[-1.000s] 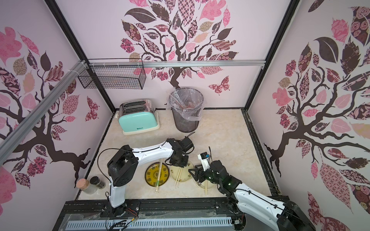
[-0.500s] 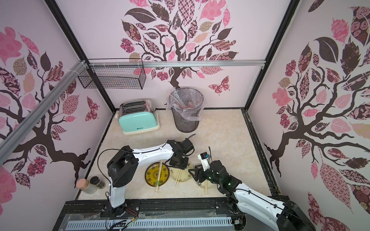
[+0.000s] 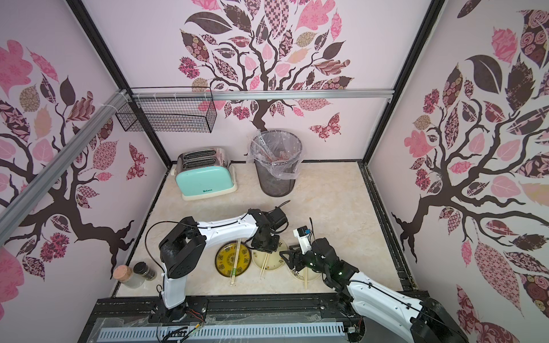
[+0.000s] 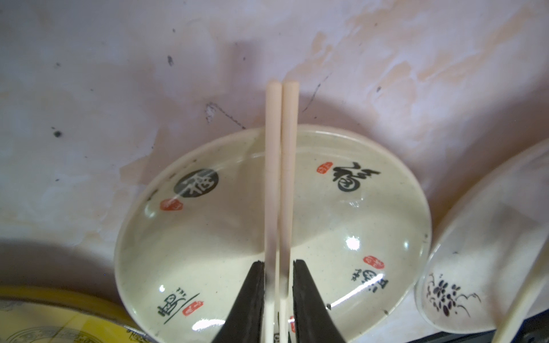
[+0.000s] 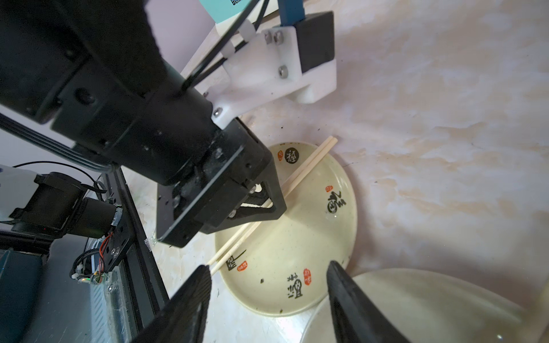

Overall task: Remove the packaging of disposable chopsticks
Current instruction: Place the disposable chopsticks on the plate.

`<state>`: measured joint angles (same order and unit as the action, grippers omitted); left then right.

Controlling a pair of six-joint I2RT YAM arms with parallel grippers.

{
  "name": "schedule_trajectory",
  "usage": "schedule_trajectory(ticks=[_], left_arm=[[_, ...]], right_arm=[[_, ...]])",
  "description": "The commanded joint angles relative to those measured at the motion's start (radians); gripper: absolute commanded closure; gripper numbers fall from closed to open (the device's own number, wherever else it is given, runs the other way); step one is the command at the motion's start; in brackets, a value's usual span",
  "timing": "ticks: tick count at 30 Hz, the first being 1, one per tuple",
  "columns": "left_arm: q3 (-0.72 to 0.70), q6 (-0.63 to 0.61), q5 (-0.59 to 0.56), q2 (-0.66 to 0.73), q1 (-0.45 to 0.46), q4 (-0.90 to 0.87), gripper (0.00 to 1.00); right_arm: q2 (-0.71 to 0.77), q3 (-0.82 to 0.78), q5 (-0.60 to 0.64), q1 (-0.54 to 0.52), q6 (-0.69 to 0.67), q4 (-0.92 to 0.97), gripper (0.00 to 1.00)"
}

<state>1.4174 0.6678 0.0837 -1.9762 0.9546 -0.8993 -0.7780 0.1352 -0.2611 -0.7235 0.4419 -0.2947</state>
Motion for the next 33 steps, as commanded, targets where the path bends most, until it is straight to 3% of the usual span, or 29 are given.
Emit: schedule_trajectory(ticks=[1, 9, 16, 33], left_arm=[[-0.001, 0.005, 0.001, -0.002, 0.004, 0.010, 0.80], [0.002, 0.008, 0.001, -0.002, 0.004, 0.011, 0.80], [0.021, 0.004, -0.012, 0.013, 0.004, -0.001, 0.69], [-0.012, -0.007, -0.066, 0.137, -0.009, 0.002, 0.66]], right_arm=[[0.005, -0.006, 0.006, -0.002, -0.004, 0.010, 0.35], [0.008, -0.006, 0.005, -0.004, -0.004, 0.011, 0.35], [0.008, -0.008, 0.005, -0.003, -0.003, 0.011, 0.35], [-0.026, -0.006, 0.003, -0.003, -0.002, -0.008, 0.35]])
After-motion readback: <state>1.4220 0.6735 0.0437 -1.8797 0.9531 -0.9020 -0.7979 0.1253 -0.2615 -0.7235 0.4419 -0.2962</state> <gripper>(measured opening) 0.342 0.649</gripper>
